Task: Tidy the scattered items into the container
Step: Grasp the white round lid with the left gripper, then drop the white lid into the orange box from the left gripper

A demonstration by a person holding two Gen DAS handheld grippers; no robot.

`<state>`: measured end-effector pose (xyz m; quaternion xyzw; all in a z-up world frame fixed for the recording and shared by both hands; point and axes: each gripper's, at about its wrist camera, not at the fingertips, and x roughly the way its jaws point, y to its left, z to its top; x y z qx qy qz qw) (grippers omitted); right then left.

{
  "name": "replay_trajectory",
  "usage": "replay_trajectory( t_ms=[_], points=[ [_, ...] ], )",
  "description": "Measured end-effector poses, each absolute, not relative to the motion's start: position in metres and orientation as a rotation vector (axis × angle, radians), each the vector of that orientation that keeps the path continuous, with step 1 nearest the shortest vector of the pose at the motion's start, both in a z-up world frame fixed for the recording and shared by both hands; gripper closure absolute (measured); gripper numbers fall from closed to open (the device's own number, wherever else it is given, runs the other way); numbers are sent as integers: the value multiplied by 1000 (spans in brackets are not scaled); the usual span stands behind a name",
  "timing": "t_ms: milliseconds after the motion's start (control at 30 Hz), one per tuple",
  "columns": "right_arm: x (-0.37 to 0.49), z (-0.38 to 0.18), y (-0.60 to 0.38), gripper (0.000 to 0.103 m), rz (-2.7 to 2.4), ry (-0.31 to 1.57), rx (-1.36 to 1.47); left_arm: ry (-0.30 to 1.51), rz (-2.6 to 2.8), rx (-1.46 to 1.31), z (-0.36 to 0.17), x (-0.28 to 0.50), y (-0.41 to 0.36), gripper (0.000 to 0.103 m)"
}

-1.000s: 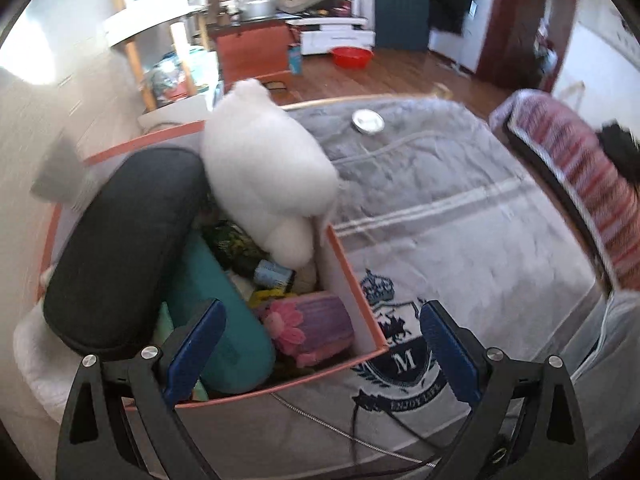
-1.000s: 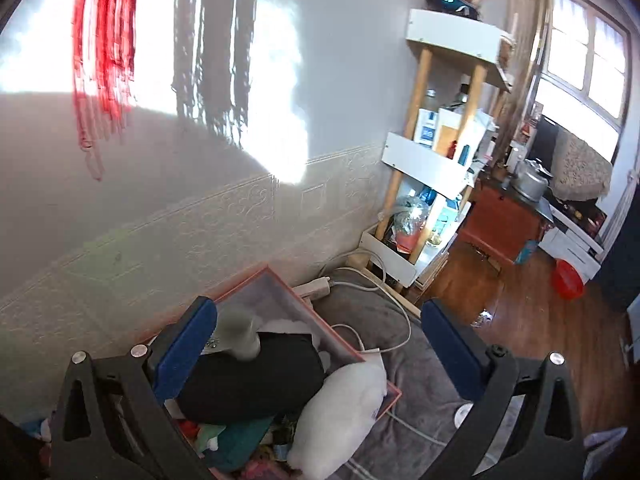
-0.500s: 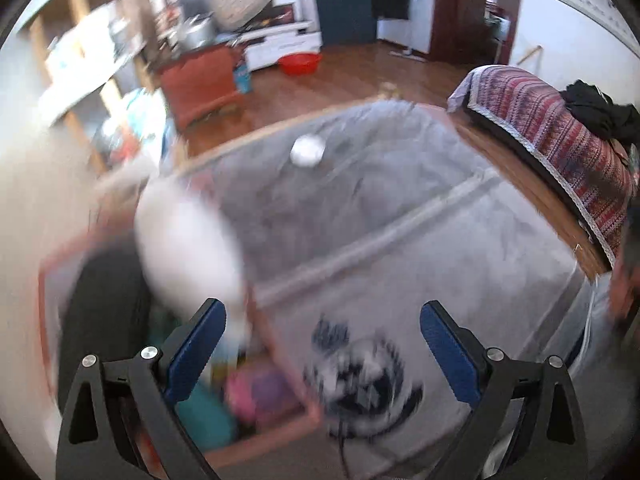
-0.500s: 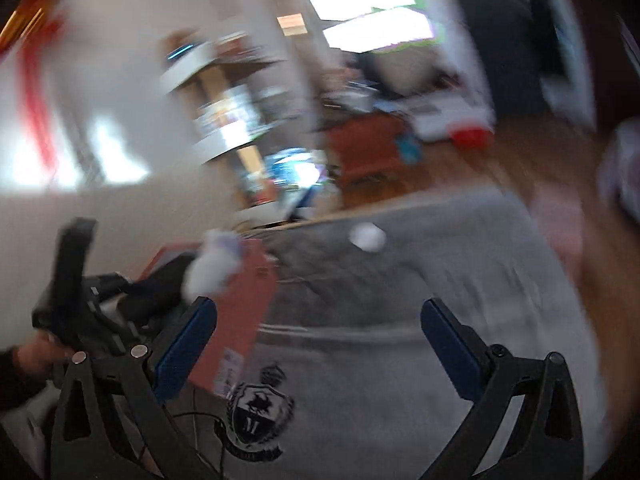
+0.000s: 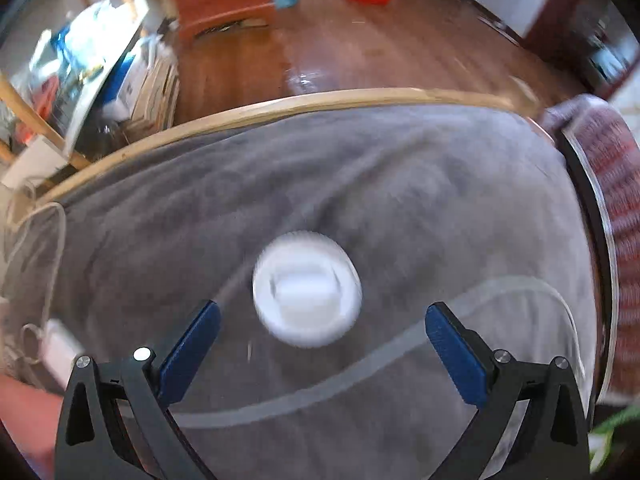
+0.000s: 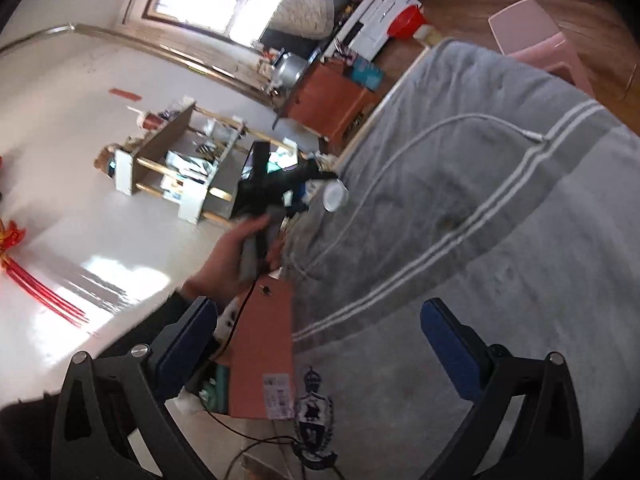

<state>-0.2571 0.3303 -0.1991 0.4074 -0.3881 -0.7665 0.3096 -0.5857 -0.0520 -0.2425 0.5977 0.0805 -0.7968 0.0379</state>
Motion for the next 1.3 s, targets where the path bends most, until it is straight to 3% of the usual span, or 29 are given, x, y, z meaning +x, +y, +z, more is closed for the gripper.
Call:
replay_trajectory(
  t_ms=[33, 67, 200, 267, 467, 667, 767, 800, 833, 1000, 1100, 1300],
  points=[
    [-261, -203, 326, 1, -2012, -1014, 1097, 290, -2432, 1836, -251, -591, -56, 18],
    [-261, -209, 325, 1, -2001, -1006, 1109, 305, -2420, 1833, -257, -593, -58, 42],
    [-264, -221, 315, 1, -1979, -956, 1171, 277, -2445, 1868, -250, -582, -51, 42],
    [-264, -220, 317, 1, -1986, -954, 1159, 258, -2484, 1850, -220, -561, -48, 42],
    [-257, -216, 332, 1, -1997, -1015, 1131, 203, -2676, 1720, -71, -427, -66, 42],
    [-240, -195, 321, 1, -2053, -938, 1145, 127, -2673, 1354, 64, -268, -175, 42],
    [-218, -180, 308, 1, -2078, -888, 1138, 119, -2633, 1285, 81, -230, -228, 34],
    [-209, -175, 302, 1, -2078, -874, 1137, 115, -2609, 1276, 81, -224, -239, 20],
    [-198, -169, 295, 1, -2082, -851, 1138, 116, -2572, 1255, 80, -216, -250, 13],
    [-142, -148, 259, 1, -2127, -620, 1129, 233, -2560, 1151, 85, -161, -261, 12],
    [-118, -131, 240, 1, -2210, -413, 1077, 166, -2590, 1039, 95, -127, -223, 0],
    [-57, -78, 233, 0, -2356, -215, 850, 101, -2661, 849, 112, -51, -127, 0]
  ],
)
